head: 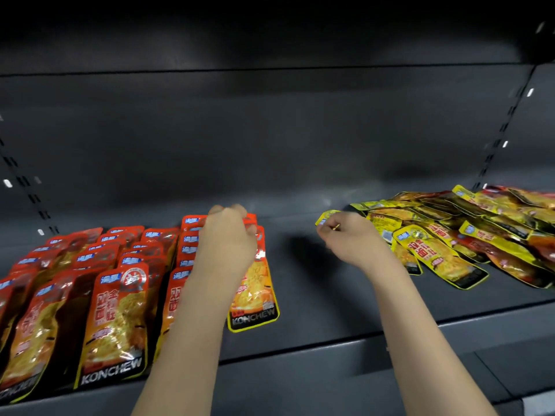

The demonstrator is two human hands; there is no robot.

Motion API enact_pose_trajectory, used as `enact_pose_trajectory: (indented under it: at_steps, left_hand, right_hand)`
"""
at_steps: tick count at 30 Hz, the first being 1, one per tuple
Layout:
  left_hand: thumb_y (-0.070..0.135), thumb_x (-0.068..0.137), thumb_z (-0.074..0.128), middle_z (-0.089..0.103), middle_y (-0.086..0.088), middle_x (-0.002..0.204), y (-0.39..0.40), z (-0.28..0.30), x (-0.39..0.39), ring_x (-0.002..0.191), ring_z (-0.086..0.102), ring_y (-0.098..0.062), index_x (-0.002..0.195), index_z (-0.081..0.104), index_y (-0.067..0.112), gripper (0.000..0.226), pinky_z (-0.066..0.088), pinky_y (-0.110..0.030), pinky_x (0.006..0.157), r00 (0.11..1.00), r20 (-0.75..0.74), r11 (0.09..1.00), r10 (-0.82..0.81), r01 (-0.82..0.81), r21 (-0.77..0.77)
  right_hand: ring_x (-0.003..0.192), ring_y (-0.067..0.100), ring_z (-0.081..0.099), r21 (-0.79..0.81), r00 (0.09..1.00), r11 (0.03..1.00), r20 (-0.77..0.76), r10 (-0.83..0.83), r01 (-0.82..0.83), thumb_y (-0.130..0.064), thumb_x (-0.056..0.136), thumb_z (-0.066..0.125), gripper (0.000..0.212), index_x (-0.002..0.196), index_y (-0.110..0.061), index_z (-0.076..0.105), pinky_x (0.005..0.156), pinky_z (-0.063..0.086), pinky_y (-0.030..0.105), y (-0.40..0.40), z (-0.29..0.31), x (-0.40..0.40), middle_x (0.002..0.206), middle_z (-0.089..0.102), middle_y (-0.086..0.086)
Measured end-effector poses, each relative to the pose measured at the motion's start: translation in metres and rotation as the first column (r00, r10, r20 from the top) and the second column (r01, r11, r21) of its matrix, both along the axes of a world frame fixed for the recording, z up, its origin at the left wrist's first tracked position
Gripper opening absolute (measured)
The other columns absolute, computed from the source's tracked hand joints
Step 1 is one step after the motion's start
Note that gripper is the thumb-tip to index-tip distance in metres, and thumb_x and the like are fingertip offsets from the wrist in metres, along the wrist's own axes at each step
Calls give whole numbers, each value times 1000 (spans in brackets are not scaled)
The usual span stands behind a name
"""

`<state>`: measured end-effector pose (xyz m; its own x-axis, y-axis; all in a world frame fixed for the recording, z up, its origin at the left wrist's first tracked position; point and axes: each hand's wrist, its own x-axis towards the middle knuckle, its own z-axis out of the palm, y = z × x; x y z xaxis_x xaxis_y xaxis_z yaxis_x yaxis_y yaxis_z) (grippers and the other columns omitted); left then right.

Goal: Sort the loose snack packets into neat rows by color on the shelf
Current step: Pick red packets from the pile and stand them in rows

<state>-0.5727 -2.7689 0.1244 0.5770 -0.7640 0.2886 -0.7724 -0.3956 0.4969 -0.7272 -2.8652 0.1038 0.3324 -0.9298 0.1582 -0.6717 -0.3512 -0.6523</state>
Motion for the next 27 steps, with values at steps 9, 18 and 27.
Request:
enact_pose_trajectory:
  at_steps: [9,18,27]
  left_hand:
    - [28,88,63,69,3,96,-70,37,-92,96,63,-20,103,67,20,19,48,-33,89,965,-43,944,-257,242,-222]
    - [30,90,61,67,0,109,-207,50,-245,106,59,-22,112,64,19,26,46,-34,93,853,86,845,-516,522,-111]
    - [44,89,59,50,-8,137,-327,35,-366,126,46,-28,136,45,16,56,40,-33,99,688,126,695,-715,678,240]
  right_hand:
    - [73,15,52,-154,998,988,57,25,-16,-27,89,59,11,79,-22,59,59,35,25,-41,44,-99,71,59,-4]
    - [86,18,59,-167,998,984,11,-67,68,-19,88,59,8,81,-23,59,66,36,26,-102,45,-262,83,62,-4]
    - [94,17,57,-97,971,969,-58,-232,226,-24,89,60,17,106,-21,62,68,35,22,-136,22,-377,108,65,-1]
